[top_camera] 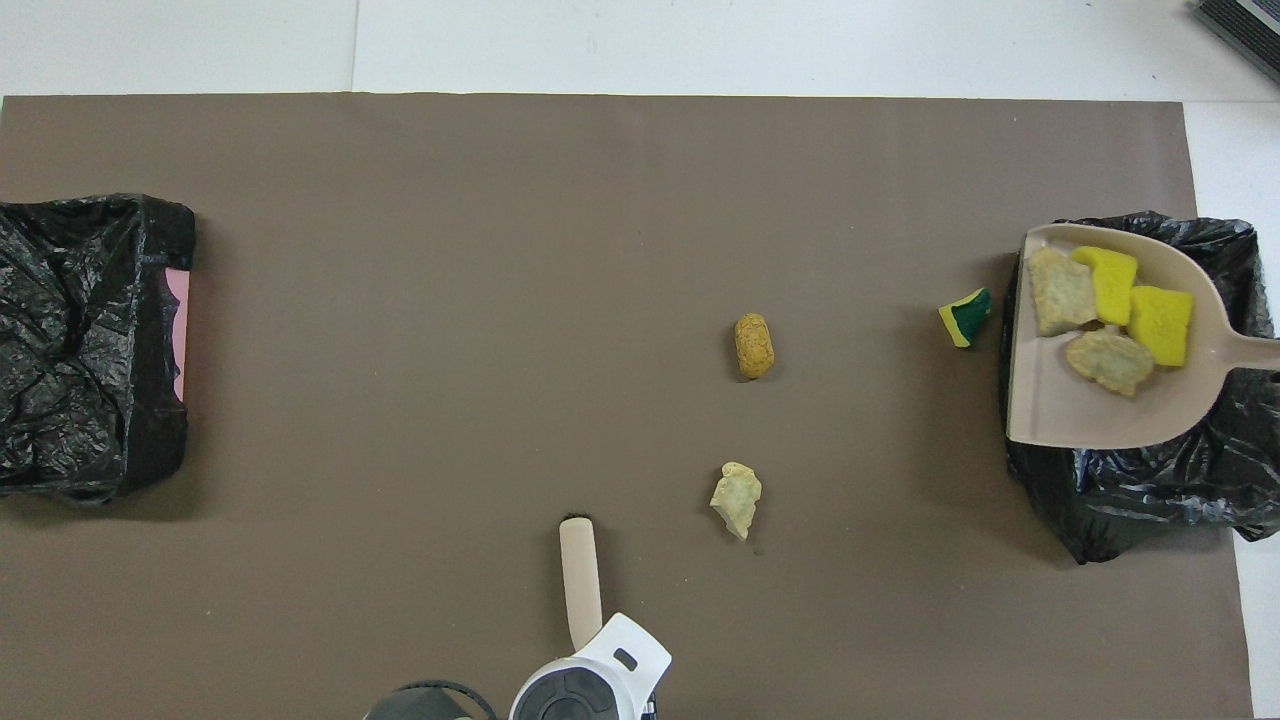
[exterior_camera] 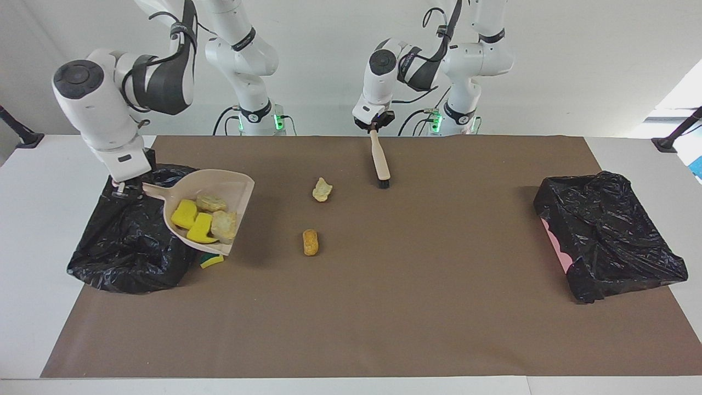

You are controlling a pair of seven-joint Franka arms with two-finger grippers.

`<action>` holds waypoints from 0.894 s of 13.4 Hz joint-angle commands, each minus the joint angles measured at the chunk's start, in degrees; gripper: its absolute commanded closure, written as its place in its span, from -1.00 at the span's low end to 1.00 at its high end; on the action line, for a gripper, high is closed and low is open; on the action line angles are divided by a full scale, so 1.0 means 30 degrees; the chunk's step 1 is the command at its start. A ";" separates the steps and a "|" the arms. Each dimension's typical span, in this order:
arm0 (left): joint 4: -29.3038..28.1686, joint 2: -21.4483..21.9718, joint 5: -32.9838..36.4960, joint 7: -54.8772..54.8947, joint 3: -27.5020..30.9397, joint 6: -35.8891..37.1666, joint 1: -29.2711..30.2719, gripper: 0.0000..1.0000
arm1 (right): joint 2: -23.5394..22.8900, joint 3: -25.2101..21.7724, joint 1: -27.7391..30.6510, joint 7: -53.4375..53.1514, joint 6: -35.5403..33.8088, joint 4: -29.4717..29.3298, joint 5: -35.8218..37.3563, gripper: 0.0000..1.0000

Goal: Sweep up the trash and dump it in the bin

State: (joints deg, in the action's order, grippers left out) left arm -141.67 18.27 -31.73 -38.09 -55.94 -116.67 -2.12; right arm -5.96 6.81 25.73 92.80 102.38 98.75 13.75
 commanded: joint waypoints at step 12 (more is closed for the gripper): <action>0.2802 -0.0551 0.4879 0.4723 0.4103 -0.0399 0.0151 -1.00 | 0.2067 0.0395 0.0153 -0.0138 0.1147 0.2876 1.0939 1.00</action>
State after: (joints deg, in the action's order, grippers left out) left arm -137.19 18.15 -22.24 -26.97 -48.61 -118.89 -1.86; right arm -4.63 7.73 25.83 95.10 104.94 100.89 43.26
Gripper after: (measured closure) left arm 0.000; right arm 0.674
